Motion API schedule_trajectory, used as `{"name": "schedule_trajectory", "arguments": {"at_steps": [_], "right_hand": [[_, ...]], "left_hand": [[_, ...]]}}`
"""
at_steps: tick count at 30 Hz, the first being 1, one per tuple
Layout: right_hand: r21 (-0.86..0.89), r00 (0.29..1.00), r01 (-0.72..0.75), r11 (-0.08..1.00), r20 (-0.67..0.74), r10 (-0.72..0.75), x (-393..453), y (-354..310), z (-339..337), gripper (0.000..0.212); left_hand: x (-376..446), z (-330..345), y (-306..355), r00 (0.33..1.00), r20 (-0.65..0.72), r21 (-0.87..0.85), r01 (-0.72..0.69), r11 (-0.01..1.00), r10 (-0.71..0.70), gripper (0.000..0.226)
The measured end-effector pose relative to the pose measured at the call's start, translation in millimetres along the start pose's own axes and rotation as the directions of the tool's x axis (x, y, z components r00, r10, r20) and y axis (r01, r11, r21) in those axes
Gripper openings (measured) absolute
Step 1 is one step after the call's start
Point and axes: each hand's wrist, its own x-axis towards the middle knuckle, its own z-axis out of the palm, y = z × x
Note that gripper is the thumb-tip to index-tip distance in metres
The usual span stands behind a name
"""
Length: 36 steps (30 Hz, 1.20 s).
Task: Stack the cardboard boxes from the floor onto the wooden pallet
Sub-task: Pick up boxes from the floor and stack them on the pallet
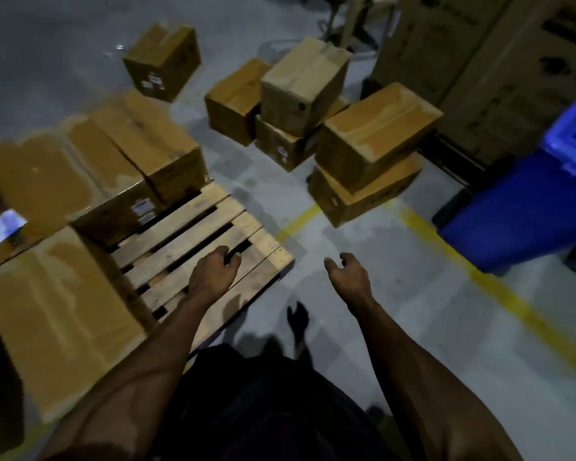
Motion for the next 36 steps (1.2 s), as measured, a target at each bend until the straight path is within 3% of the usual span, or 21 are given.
{"name": "schedule_trajectory", "arguments": {"at_steps": [7, 18, 25, 28, 32, 36], "right_hand": [[0.092, 0.984, -0.095, 0.991, -0.140, 0.107, 79.8, 1.5, -76.7, 0.063], [0.230, 0.958, -0.195, 0.953, -0.163, 0.236, 290.3, -56.8, -163.6, 0.065], [0.404, 0.934, -0.188, 0.895, -0.208, 0.290, 417.6, -116.4, -234.2, 0.065], [0.488, 0.920, -0.199, 0.850, -0.207, 0.334, 477.6, -134.9, -261.6, 0.067], [0.611, 0.903, -0.271, 0.744, -0.106, 0.416, 565.9, -140.0, -292.6, 0.075], [0.692, 0.897, -0.339, 0.637, 0.033, 0.442, 654.4, -125.4, -307.1, 0.088]], "left_hand": [[108.3, 47.9, 156.2, 0.973, 0.117, 0.076, -0.207, 0.975, 0.197, 0.053], [327.1, 127.6, 329.8, 0.927, 0.304, 0.105, -0.261, 0.960, 0.219, 0.049], [445.6, 134.8, 460.1, 0.935, 0.300, 0.050, -0.213, 0.976, 0.189, 0.053], [496.2, 141.8, 502.7, 0.953, 0.275, -0.044, -0.121, 0.992, 0.129, 0.056], [562.0, 160.4, 541.7, 0.966, 0.259, -0.274, 0.096, 0.957, -0.023, 0.068], [634.0, 197.6, 568.3, 0.959, 0.257, -0.316, 0.204, 0.927, -0.123, 0.068]]}}
